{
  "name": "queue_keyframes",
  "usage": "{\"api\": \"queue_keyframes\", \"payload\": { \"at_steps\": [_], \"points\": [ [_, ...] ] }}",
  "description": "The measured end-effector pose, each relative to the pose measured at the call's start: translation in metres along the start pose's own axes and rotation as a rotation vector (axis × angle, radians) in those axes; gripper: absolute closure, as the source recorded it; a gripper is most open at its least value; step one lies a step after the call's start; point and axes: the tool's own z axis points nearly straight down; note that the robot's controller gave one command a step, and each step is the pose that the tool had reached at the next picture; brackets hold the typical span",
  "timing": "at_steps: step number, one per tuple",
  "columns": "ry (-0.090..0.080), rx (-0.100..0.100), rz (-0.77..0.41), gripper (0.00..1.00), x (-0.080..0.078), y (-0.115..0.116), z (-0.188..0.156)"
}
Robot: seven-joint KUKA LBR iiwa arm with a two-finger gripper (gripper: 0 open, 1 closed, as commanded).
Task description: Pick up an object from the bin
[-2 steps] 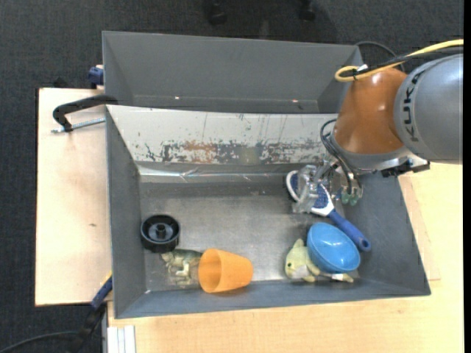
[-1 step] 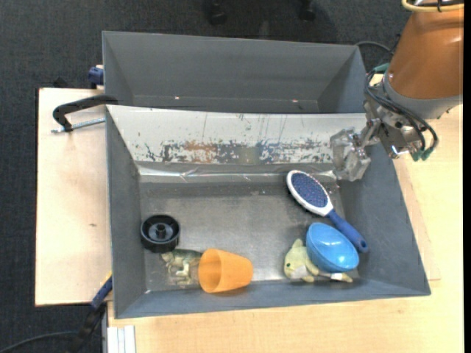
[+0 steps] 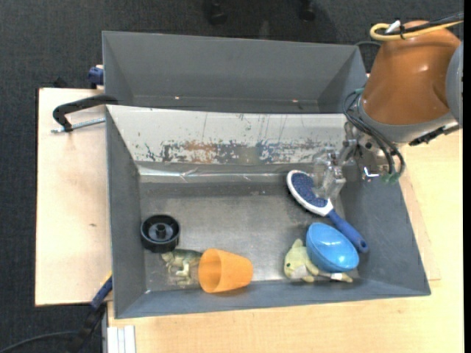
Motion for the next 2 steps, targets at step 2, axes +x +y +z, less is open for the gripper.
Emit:
{"api": "queue_keyframes", "payload": {
  "at_steps": [2],
  "points": [
    [-0.010,0.002,0.017,0.00,0.030,0.014,-0.049]
  ]
}}
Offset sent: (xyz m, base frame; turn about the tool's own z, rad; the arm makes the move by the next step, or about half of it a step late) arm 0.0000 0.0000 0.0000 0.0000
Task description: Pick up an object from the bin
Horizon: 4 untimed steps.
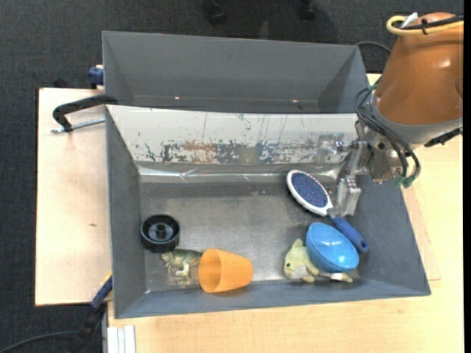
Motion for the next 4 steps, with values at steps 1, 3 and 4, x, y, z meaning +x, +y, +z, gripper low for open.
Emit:
{"api": "queue_keyframes", "payload": {
  "at_steps": [1,3,4],
  "points": [
    [0.013,-0.001,0.049,0.00,-0.049,-0.039,0.135],
    [-0.010,-0.001,0.244,1.00,-0.052,-0.041,0.190],
    [-0.001,0.000,-0.077,1.00,-0.063,-0.058,0.045]
  ]
}}
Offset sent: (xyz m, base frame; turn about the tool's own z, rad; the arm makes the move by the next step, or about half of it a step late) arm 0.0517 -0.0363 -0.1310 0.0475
